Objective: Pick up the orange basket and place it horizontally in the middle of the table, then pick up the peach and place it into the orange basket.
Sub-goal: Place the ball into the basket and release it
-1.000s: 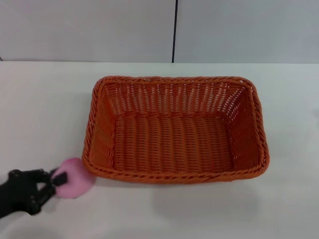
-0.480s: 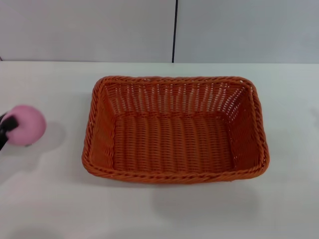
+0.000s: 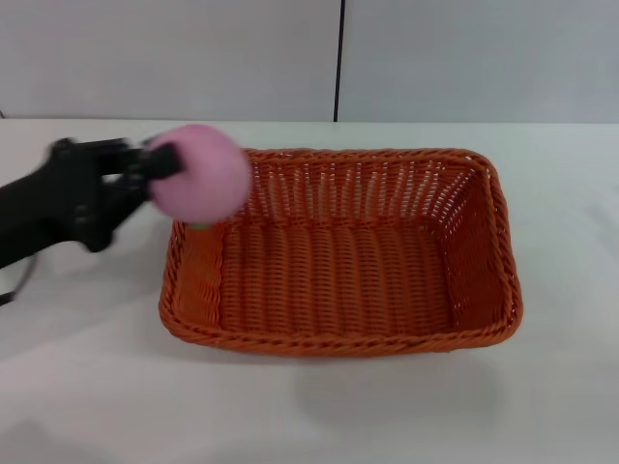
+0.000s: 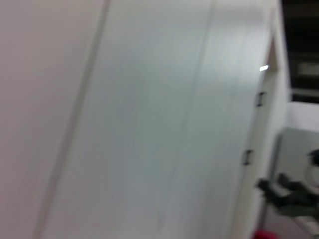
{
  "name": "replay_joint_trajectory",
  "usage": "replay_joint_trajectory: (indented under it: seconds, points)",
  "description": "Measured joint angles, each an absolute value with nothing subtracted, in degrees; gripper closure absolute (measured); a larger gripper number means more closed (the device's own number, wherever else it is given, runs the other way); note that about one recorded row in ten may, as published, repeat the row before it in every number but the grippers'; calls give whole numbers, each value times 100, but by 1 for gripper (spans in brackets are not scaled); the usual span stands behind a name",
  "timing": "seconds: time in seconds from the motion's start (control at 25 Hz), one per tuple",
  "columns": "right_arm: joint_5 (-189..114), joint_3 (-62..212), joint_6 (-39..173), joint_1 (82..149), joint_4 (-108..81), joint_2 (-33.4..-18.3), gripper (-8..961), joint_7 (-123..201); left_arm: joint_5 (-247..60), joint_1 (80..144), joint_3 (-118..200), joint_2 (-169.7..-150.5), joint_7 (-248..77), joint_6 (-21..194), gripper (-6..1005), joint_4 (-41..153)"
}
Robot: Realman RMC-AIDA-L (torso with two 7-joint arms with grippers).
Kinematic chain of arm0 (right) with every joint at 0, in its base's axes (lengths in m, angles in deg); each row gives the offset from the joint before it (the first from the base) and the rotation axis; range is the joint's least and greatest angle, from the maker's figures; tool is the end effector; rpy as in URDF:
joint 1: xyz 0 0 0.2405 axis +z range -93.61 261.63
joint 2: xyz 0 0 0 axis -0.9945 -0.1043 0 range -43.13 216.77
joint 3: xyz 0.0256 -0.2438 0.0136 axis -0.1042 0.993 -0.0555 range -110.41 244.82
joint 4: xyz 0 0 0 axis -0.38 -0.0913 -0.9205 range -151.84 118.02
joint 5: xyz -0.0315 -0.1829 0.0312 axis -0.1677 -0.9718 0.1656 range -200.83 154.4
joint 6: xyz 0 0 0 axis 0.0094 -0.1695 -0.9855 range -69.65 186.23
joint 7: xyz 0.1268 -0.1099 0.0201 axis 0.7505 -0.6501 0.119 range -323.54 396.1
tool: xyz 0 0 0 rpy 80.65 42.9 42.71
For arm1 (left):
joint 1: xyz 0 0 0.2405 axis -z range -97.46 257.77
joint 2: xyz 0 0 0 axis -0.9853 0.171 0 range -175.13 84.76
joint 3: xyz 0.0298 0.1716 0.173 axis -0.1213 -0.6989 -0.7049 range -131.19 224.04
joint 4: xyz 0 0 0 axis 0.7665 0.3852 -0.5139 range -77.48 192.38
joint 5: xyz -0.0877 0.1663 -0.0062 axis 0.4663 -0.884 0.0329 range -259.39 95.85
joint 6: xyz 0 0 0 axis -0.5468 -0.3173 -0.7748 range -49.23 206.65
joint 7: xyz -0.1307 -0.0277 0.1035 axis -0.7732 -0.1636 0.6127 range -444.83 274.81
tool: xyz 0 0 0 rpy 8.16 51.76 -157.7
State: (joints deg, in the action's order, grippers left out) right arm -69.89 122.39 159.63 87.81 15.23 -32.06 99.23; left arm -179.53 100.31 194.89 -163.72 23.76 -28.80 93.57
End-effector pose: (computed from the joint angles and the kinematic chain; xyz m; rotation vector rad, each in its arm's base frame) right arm 0.2635 0.2335 0.0904 -1.7650 0.4724 1.4857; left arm -0.2329 0.2658 0.0383 -2.4637 -0.4867 -1.2312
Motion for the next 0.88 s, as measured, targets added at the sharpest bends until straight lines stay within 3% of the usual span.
replay_joint_trajectory:
  seconds: [0.24, 0.4, 0.64, 0.76, 0.88]
  points:
    - [-6989, 12240, 16022, 8857, 1425, -3206, 337, 9923, -17682, 10659, 18050, -16393, 2401, -2206, 935, 8710]
    - [-6990, 12240, 16028, 8860, 1421, -3211, 337, 9923, -17545, 10726, 17383, -16402, 2307, -1778, 933, 8701]
    - [-6976, 12240, 16066, 8881, 1290, -3211, 337, 9913, -17056, 10547, 16800, -16383, 2330, -1331, 813, 8780]
    - [-6956, 12240, 16079, 8902, 1264, -3208, 337, 9893, -17029, 10525, 16853, -16373, 2288, -1209, 576, 8784]
    - [-6941, 12212, 16108, 8908, 1262, -3200, 337, 9862, -16955, 10496, 16903, -16349, 2136, -929, 431, 8786]
